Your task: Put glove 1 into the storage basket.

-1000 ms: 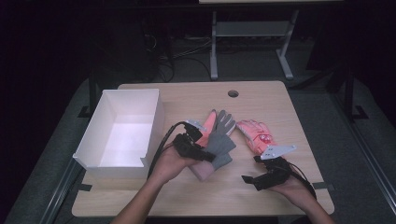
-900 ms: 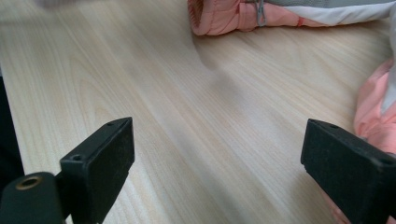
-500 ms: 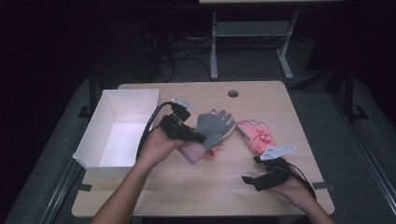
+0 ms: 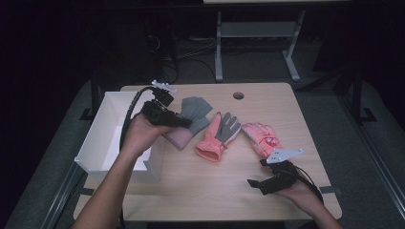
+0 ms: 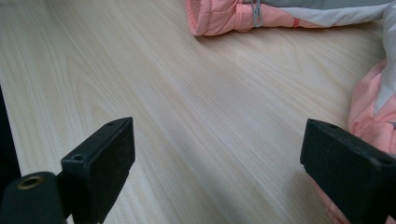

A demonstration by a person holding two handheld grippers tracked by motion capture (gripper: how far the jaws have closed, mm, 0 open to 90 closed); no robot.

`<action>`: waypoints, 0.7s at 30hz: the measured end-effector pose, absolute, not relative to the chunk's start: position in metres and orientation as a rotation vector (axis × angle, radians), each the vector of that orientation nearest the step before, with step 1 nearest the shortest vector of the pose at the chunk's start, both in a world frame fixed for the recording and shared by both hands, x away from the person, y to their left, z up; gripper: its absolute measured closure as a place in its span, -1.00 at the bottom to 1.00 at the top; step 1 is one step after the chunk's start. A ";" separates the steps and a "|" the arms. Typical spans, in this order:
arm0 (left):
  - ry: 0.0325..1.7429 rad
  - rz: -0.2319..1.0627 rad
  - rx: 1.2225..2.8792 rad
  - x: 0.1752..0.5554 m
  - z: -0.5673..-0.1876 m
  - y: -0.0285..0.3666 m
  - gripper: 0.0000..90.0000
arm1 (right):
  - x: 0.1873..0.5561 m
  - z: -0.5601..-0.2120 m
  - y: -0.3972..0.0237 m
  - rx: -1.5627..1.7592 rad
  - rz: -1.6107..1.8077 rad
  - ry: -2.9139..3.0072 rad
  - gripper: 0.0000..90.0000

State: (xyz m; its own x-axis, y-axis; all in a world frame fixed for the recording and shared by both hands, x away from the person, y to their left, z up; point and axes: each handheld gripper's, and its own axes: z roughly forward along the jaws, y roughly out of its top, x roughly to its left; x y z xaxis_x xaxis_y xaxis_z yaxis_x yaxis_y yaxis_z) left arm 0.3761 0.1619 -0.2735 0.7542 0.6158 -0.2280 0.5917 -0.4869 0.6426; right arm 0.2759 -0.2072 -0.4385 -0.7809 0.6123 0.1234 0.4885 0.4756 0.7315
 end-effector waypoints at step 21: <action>1.143 0.166 2.115 0.393 -0.280 0.252 0.49 | 0.276 -0.438 -0.207 0.963 1.190 2.564 -0.78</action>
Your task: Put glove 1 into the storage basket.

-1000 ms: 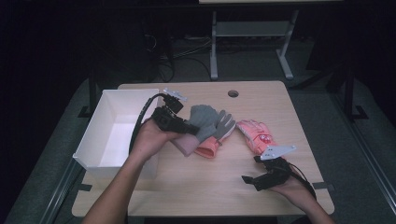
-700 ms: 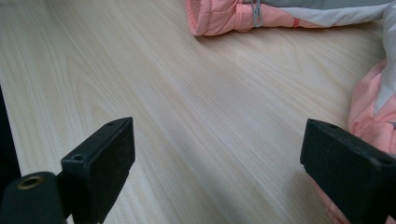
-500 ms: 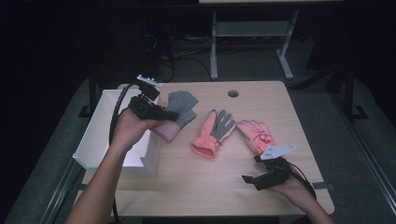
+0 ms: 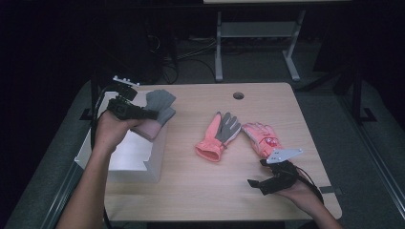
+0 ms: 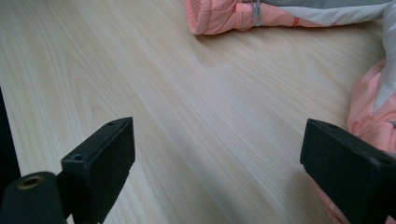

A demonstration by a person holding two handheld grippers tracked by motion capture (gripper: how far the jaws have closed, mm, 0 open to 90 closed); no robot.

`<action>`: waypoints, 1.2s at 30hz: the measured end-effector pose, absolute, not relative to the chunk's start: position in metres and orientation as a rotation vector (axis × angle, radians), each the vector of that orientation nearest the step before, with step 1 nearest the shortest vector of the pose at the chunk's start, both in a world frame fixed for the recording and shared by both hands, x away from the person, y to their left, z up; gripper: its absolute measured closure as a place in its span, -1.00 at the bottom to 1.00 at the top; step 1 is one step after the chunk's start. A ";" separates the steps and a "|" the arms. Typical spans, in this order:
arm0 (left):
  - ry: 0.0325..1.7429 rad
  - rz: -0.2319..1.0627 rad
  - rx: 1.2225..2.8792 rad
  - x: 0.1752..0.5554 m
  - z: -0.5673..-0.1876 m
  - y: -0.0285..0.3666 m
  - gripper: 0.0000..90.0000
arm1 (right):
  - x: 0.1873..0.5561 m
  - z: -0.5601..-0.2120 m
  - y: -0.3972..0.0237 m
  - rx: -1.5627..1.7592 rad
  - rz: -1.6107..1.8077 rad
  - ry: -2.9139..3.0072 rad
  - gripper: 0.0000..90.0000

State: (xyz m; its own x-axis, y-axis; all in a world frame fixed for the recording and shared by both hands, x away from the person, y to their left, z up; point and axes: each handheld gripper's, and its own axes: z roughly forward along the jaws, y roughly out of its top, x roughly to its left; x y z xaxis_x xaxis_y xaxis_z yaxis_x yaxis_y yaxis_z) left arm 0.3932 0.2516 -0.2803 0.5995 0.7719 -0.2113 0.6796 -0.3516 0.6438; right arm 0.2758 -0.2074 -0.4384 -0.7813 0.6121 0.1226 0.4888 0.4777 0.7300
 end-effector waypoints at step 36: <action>1.598 0.248 2.165 0.431 -0.391 0.335 0.45 | 0.274 -0.439 -0.208 0.962 1.189 2.577 -0.78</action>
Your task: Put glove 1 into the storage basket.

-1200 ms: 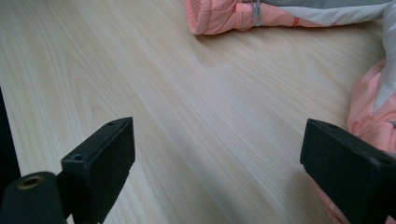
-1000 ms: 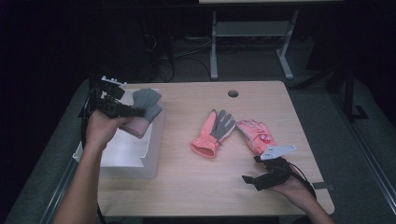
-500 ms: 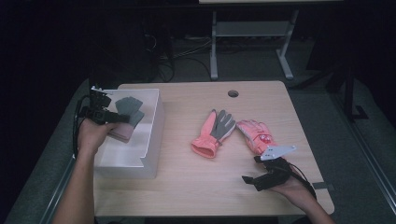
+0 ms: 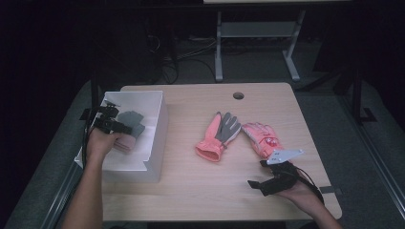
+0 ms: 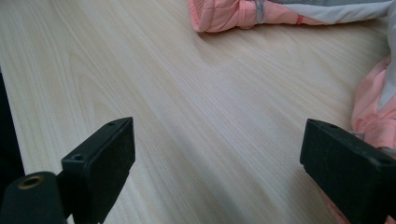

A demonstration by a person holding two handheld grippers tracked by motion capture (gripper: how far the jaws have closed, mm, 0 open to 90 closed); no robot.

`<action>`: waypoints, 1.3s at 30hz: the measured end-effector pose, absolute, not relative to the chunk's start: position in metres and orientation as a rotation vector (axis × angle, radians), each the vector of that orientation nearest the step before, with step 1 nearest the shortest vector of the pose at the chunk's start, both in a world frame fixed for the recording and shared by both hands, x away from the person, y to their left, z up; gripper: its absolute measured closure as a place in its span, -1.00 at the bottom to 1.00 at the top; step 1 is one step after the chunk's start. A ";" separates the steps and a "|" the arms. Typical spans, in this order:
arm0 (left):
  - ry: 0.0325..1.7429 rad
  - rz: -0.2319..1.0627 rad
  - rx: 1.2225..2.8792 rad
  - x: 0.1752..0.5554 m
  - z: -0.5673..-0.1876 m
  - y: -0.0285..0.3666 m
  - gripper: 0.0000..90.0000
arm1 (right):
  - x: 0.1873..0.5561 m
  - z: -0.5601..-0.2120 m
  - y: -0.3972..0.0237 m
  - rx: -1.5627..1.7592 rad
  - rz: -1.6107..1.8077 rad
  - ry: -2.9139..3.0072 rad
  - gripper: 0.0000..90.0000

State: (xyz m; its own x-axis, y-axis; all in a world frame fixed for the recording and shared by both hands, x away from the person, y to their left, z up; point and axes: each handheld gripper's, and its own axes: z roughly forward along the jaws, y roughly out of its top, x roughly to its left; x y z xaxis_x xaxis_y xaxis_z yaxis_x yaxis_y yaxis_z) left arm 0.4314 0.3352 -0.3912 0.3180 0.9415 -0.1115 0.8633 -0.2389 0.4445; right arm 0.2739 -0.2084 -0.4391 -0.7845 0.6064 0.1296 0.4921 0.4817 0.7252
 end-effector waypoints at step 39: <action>1.629 0.365 2.197 0.434 -0.375 0.319 -0.55 | 0.272 -0.440 -0.207 0.937 1.191 2.590 -0.77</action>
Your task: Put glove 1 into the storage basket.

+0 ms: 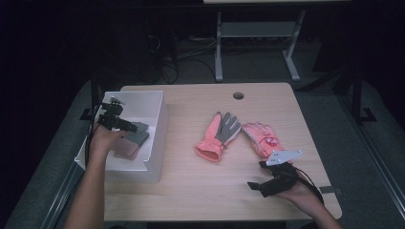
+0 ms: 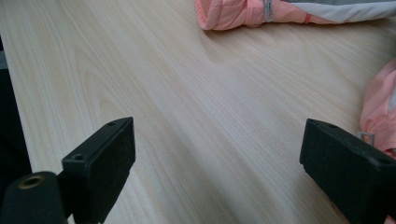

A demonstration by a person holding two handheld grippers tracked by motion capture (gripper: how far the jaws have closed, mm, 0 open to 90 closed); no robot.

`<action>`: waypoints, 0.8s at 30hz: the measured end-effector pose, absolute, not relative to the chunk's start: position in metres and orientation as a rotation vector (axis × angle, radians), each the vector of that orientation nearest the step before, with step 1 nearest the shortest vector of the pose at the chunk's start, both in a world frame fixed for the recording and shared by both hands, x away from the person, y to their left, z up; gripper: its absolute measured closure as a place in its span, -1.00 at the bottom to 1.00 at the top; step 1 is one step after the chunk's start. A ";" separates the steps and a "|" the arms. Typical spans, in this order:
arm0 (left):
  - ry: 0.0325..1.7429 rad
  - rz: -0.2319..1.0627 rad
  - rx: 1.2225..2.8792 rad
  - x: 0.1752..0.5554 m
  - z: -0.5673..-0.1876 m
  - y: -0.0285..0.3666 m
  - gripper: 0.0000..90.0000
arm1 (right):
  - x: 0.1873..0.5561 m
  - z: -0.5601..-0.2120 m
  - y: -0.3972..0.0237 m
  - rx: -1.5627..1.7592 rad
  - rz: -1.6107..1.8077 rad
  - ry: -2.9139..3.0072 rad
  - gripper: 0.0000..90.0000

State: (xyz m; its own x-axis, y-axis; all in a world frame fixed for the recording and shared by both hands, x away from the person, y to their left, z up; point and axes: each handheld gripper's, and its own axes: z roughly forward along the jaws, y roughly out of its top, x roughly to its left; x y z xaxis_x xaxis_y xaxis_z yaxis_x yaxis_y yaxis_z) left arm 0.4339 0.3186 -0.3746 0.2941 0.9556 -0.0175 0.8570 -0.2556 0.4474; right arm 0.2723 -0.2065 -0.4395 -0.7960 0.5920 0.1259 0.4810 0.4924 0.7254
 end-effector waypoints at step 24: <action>1.225 0.284 2.123 0.410 -0.303 0.263 -0.71 | 0.272 -0.439 -0.206 0.942 1.194 2.589 -0.77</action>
